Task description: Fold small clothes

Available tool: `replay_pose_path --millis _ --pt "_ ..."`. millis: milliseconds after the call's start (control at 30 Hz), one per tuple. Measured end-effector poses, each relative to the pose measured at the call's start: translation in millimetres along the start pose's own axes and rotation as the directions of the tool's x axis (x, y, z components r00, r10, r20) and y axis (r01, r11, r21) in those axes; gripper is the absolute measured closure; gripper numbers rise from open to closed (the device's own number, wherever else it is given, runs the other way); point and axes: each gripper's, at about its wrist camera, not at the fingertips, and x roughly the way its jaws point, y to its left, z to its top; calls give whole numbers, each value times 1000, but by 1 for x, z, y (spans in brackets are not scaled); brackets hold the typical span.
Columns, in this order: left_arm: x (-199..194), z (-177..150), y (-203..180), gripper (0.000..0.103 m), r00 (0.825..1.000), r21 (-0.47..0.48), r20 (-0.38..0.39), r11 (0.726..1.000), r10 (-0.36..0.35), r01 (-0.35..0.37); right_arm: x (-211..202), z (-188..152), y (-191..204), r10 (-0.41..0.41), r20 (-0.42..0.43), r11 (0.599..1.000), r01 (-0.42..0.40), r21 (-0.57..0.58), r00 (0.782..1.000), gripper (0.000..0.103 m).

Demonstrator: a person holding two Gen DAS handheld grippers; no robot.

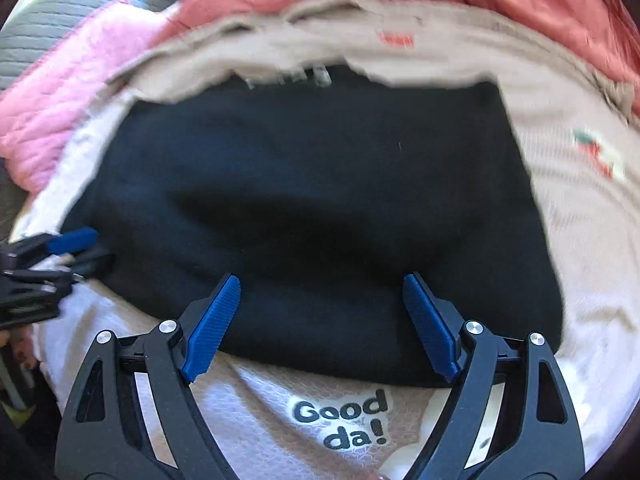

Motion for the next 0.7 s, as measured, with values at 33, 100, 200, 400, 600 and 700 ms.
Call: replay_pose_path --millis 33,100,200,400,600,700 --pt "0 0 0 39 1000 6 1 1000 -1 0 0 -2 2 -7 9 1000 7 -4 1000 27" --pt "-1 -1 0 39 1000 16 0 1000 -4 4 0 -3 5 -30 13 999 30 -17 999 27" --pt "-3 1 3 33 999 18 -3 999 -40 41 -1 -2 5 -39 -2 999 39 13 999 26" --pt "-9 9 5 29 995 16 -3 995 -97 97 -12 1 8 -76 -15 996 77 55 997 25" --pt "-25 24 15 27 987 -25 43 988 -154 155 -46 -1 7 -87 65 986 77 147 994 11" --pt "-32 30 18 19 980 -52 70 981 -185 189 -57 1 16 -118 85 988 108 110 989 9"
